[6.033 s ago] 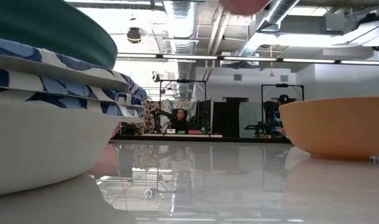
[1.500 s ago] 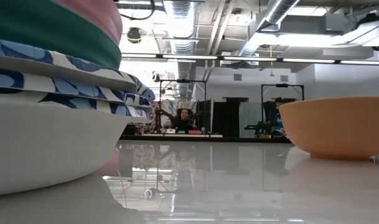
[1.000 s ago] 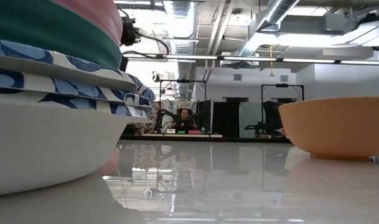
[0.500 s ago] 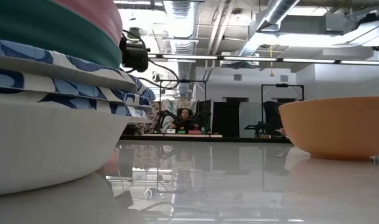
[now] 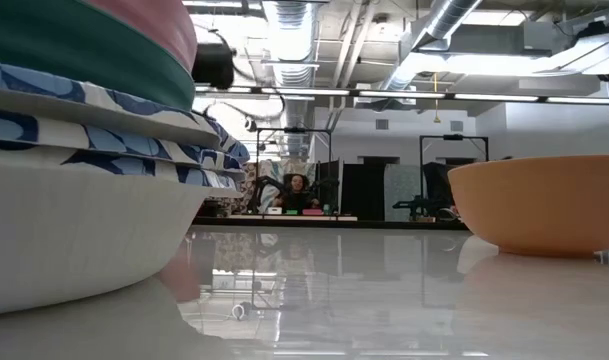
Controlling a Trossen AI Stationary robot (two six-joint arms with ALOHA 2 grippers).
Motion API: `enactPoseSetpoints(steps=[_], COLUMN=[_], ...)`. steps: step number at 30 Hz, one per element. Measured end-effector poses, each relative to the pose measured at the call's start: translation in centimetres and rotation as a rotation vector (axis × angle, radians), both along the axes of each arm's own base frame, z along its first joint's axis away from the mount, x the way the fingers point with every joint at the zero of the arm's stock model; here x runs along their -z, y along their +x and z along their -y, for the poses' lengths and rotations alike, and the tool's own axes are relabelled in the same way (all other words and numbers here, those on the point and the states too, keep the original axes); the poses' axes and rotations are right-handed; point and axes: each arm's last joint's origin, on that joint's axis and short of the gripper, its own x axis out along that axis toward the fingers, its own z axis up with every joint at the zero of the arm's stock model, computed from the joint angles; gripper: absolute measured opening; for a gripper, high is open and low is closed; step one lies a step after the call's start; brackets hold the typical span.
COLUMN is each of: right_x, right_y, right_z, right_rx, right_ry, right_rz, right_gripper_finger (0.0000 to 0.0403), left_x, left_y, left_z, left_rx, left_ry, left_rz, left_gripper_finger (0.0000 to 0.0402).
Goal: Nest bowls inside each other
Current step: Stack the orange bowl on top of the pink bowl
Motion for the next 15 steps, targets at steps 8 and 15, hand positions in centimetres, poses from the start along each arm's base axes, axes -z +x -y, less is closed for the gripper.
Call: enactPoseSetpoints(steps=[8,15], right_x=[-0.4,-1.9], right_y=[0.3,1.5], right_z=[3.8,5.3], right_rx=[0.270,0.281], right_ry=[-0.061,-0.086], right_rz=[0.070,0.271], right_gripper_finger=[0.0159,0.0159], left_x=[-4.8,-6.3], left_y=[-1.4,-1.3], left_z=[4.5,8.3], left_rx=[0.072,0.215], left_ry=[0.415,0.685], left_rz=[-0.029,-0.069], left_gripper_finger=[0.0000,0.0000])
